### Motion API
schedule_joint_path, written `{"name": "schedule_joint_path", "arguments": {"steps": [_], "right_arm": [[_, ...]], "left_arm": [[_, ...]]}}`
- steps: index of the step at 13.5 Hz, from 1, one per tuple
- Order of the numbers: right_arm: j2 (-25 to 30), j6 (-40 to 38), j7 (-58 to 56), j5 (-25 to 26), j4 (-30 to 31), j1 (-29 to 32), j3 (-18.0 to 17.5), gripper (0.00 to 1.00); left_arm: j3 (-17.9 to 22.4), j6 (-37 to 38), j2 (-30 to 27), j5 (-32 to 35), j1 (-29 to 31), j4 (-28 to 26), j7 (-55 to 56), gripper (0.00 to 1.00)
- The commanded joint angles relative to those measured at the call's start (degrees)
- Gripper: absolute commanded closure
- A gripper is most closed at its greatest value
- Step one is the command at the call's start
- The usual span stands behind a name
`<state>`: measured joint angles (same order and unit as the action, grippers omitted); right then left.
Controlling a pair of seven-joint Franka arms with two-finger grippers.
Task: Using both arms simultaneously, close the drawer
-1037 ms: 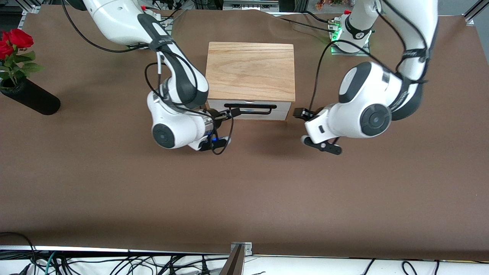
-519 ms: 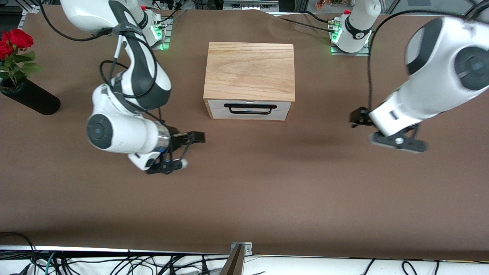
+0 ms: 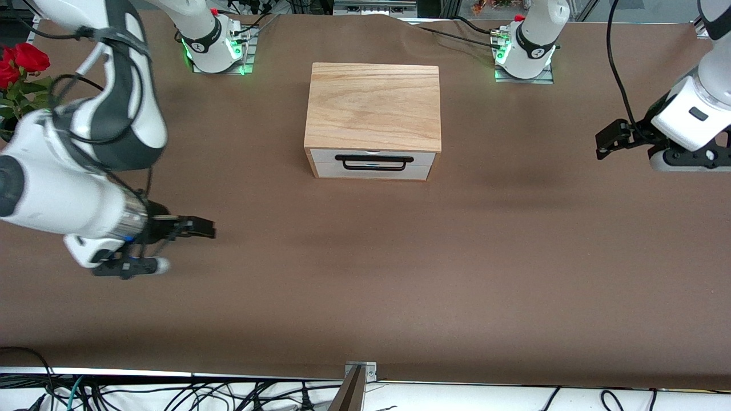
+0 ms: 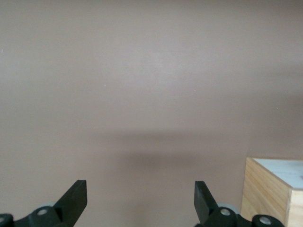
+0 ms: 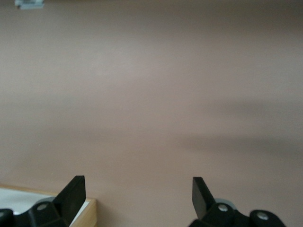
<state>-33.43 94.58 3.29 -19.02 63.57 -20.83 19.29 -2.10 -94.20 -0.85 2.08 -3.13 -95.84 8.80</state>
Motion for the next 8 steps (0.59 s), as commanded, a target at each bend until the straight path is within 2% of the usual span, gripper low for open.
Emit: {"name": "schedule_joint_path", "arguments": {"steps": [1,2,4,5,8], "right_arm": [[8.61,-2.3,-0.3,5.28,5.66,3.41,-1.52,0.0],[11.78,-2.03,-0.22,10.36,8.47,5.17,-4.32,0.0],[17.67,-1.77,0.04,19.68,13.31,11.31,-12.65,0.0],[20.57,-1.51,-0.39,21.72,15.68,14.04,-15.31,0.0],[26.56,0.34,-0.48,21.83,22.45,15.56,-17.0,0.0]], "left_arm": [[-0.18,-3.36,-5.3,0.64,-0.21,-7.43,2.46,0.0],[-0.27,-3.19,-5.13,0.55,-0.21,-7.17,2.54,0.0],[-0.45,-1.27,-4.52,-0.4,-0.21,-6.12,2.72,0.0],[-0.27,0.31,-3.81,-2.5,-0.12,-4.98,3.15,0.0],[-0.1,1.03,-3.54,-2.88,0.14,-4.53,2.98,0.0]]}}
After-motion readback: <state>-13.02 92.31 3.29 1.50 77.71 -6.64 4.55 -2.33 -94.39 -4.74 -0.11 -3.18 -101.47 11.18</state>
